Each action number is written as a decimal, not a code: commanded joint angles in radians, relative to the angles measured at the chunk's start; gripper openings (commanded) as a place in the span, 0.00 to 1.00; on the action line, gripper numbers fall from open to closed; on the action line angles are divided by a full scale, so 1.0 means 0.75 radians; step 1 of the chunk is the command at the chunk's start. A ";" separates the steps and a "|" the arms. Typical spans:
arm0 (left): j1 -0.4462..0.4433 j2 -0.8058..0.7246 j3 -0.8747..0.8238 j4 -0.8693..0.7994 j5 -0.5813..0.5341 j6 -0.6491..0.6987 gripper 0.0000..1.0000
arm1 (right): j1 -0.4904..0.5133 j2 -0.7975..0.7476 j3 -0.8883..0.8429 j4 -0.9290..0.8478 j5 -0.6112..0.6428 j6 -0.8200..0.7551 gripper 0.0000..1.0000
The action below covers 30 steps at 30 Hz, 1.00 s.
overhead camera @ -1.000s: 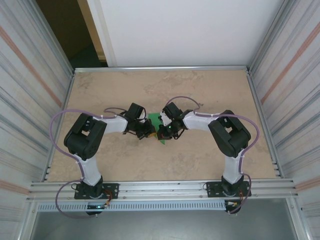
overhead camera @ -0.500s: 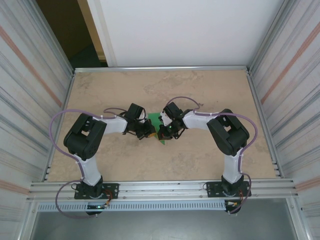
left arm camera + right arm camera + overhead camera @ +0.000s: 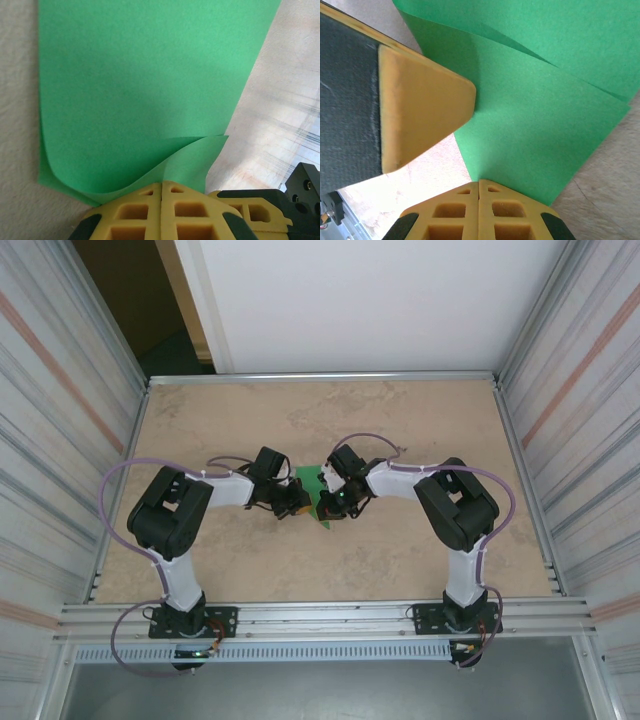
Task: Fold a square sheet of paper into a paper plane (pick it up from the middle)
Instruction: Third fold the triangle at the center of the table.
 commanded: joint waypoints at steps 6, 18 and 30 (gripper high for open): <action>0.040 0.129 -0.109 -0.185 -0.203 0.031 0.02 | -0.008 -0.065 -0.128 -0.100 -0.002 -0.047 0.02; 0.044 0.145 -0.099 -0.176 -0.192 0.035 0.02 | -0.018 -0.234 -0.255 -0.135 0.021 -0.039 0.02; 0.043 0.131 -0.090 -0.168 -0.165 0.037 0.02 | 0.028 -0.164 -0.013 -0.069 0.061 -0.020 0.02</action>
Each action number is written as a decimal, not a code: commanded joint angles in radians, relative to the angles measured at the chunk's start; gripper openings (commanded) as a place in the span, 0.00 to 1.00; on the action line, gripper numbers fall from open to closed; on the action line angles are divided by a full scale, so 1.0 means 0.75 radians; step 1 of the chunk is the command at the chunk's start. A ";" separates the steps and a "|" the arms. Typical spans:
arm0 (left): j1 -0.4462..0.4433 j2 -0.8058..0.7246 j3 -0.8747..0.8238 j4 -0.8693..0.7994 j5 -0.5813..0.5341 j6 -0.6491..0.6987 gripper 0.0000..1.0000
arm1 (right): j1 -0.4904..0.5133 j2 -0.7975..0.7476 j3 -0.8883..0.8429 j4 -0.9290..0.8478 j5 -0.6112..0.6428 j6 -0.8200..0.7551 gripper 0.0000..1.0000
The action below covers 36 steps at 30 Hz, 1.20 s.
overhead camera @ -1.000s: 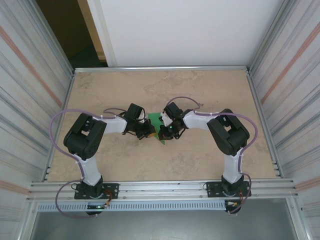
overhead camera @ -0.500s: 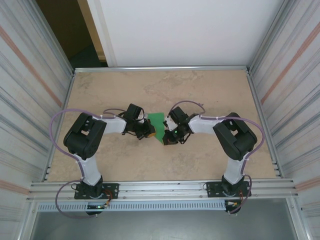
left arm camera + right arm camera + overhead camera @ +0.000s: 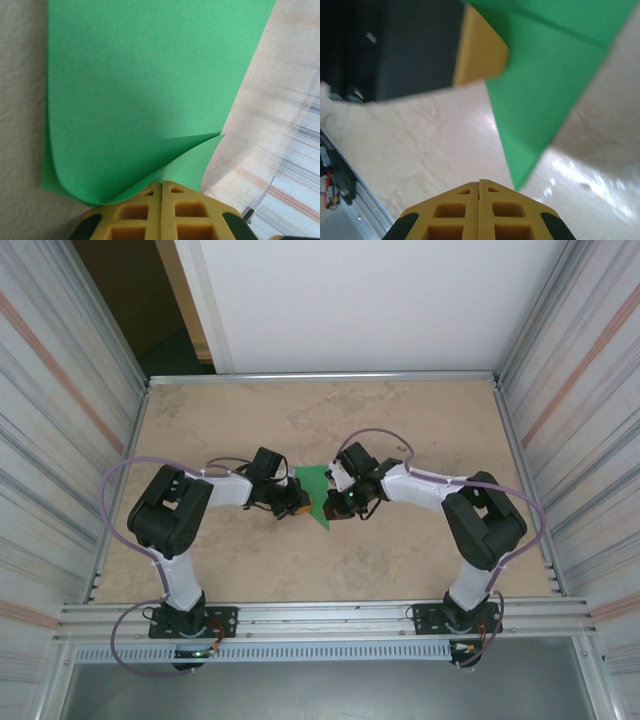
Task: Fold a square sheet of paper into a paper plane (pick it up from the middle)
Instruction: Third fold the triangle at the center of the table.
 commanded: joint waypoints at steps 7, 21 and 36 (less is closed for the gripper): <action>0.021 0.089 -0.043 -0.206 -0.197 0.025 0.02 | 0.014 0.171 0.100 0.022 0.036 0.005 0.01; -0.017 -0.094 0.051 -0.119 -0.115 0.231 0.03 | 0.008 0.257 0.051 -0.005 0.120 0.049 0.00; -0.070 -0.082 0.133 -0.189 -0.266 0.230 0.03 | 0.011 0.263 0.050 -0.021 0.134 0.064 0.00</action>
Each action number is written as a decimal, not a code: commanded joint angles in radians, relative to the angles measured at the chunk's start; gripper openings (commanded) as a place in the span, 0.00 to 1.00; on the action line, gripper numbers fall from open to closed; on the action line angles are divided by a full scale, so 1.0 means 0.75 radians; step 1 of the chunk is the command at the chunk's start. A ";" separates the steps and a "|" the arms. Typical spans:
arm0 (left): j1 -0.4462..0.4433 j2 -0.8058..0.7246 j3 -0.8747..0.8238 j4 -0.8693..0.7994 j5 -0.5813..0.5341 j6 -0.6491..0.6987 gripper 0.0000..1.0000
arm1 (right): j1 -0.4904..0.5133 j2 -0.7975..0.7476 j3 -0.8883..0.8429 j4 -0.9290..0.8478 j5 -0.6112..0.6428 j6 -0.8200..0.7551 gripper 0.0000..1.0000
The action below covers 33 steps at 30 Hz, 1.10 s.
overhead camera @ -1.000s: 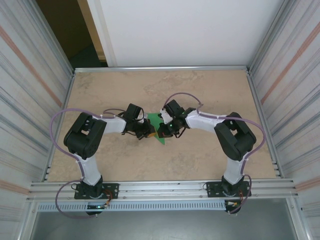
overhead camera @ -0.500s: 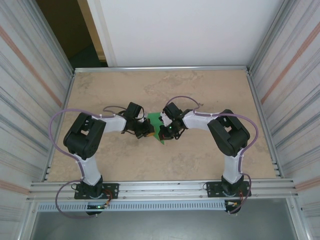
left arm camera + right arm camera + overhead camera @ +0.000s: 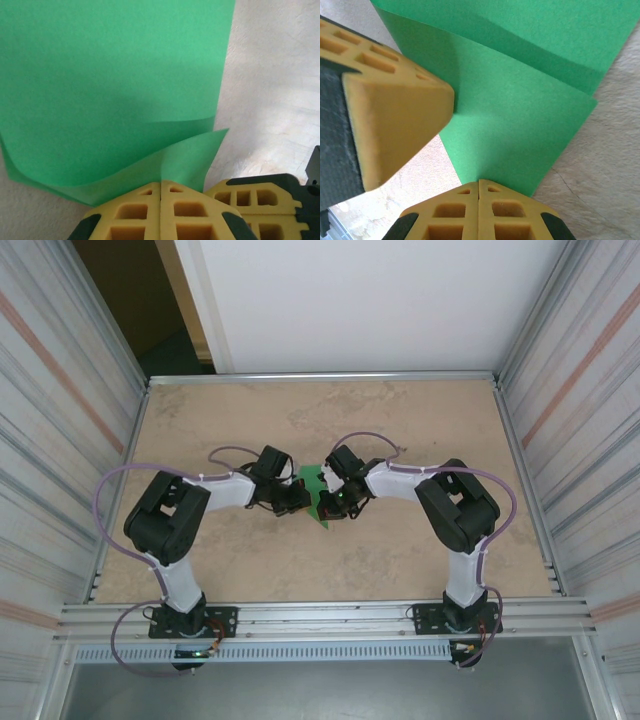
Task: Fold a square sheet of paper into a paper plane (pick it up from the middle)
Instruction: Third fold the triangle at the center of the table.
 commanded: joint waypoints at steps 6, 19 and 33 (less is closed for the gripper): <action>0.030 0.013 0.115 -0.152 -0.131 0.024 0.03 | 0.001 0.044 -0.024 -0.068 0.077 0.031 0.00; 0.051 0.037 0.147 -0.263 -0.223 -0.001 0.03 | 0.004 0.059 -0.022 -0.069 0.088 0.053 0.00; 0.099 0.028 0.039 -0.234 -0.251 -0.013 0.03 | 0.017 0.101 -0.024 -0.134 0.136 0.107 0.00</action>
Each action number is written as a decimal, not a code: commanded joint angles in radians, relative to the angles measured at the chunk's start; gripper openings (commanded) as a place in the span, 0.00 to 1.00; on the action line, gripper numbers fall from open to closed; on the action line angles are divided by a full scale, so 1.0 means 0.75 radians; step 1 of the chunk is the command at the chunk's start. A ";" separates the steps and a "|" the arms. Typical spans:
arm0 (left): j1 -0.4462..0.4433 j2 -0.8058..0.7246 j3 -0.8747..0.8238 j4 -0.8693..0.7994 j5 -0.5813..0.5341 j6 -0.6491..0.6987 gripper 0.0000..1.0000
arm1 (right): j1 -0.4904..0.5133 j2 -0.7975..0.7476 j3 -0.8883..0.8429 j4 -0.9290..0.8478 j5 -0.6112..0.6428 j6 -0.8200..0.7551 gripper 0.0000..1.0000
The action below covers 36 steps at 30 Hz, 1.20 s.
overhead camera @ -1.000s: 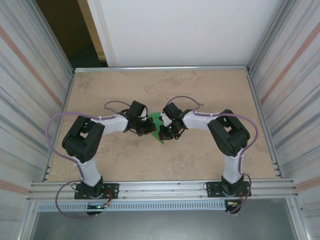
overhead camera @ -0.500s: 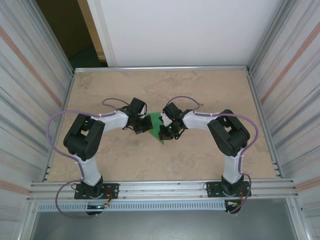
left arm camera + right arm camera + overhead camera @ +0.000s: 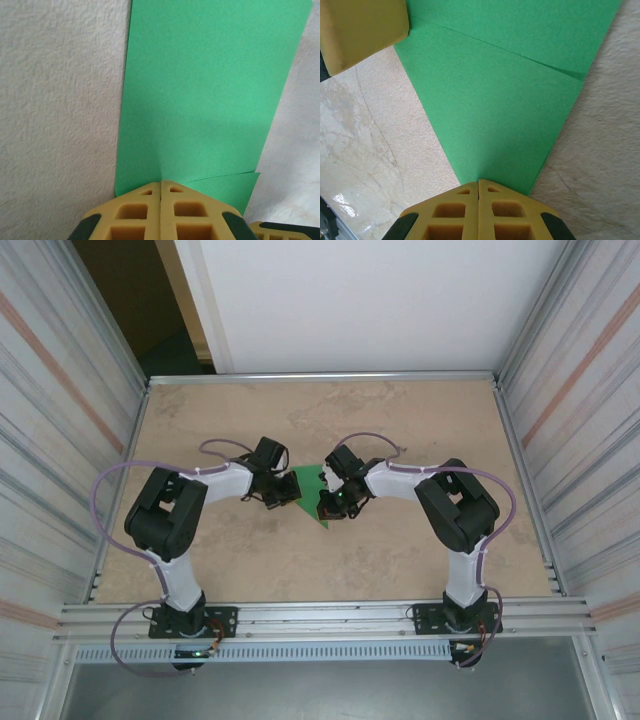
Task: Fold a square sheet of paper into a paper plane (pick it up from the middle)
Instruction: Third fold the triangle at the center of the table.
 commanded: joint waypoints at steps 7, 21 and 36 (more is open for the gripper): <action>0.114 -0.041 -0.157 0.038 -0.025 0.025 0.03 | 0.016 0.121 -0.047 -0.156 0.152 0.059 0.00; 0.264 -0.173 -0.064 -0.008 0.105 0.147 0.04 | 0.023 0.124 -0.039 -0.166 0.149 0.051 0.00; 0.052 -0.116 -0.184 0.243 0.184 -0.012 0.03 | 0.014 0.076 -0.007 -0.114 0.107 0.051 0.00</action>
